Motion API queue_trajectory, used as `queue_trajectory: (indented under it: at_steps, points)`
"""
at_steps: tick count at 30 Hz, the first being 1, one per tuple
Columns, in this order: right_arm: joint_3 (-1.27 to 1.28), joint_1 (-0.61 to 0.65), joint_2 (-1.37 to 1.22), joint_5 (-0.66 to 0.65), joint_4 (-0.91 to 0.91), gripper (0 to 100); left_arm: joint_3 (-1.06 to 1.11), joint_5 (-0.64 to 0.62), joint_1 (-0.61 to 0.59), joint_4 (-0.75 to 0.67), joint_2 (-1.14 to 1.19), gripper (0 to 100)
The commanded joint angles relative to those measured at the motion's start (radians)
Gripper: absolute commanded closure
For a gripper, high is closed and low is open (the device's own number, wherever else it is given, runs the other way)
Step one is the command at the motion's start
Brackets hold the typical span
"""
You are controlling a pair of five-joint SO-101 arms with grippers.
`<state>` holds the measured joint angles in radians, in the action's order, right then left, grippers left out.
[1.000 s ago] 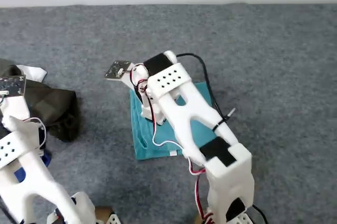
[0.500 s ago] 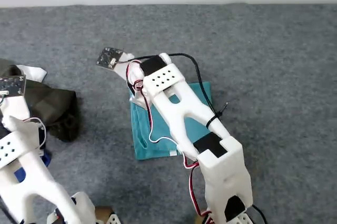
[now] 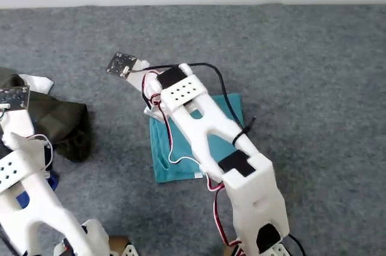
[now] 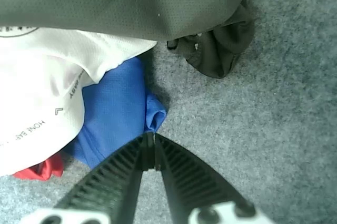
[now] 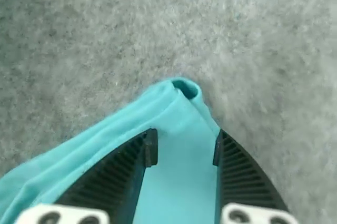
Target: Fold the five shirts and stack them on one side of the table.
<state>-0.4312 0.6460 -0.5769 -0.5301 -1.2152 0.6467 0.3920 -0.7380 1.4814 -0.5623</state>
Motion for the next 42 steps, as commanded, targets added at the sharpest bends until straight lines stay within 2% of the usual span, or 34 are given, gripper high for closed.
queue_trajectory:
  at_steps: [1,6,11,12,15,24,32,34,38,42]
  points:
    - [-0.052,0.007,-0.015,0.009,0.038,81.2,-0.025,0.0,0.006,0.003,-0.026,99]
    - [-0.052,0.005,-0.067,0.006,0.039,81.6,-0.024,0.0,0.006,0.003,-0.026,99]
    - [-0.052,-0.012,-0.079,-0.006,0.073,98.8,0.041,0.0,0.026,-0.032,-0.031,99]
    - [-0.052,-0.016,-0.077,-0.028,0.076,99.1,0.05,0.0,0.035,-0.031,-0.031,99]
    - [-0.055,-0.038,-0.076,-0.071,0.077,98.8,0.062,-0.002,0.06,-0.028,-0.031,99]
    - [-0.249,-0.084,-0.079,-0.072,0.01,99.0,0.058,-0.002,0.06,-0.035,-0.031,99]
    - [-0.27,-0.105,-0.128,-0.072,0.007,98.9,0.058,-0.002,0.06,-0.035,-0.031,99]
    - [-0.27,-0.108,-0.15,-0.072,0.005,96.4,0.058,-0.002,0.06,-0.035,-0.031,99]
    - [-0.282,-0.116,-0.147,-0.043,0.002,83.5,0.058,-0.002,0.06,-0.034,-0.031,99]
    - [-0.353,-0.133,-0.124,-0.003,-0.073,82.7,0.058,-0.002,0.06,-0.034,-0.031,99]
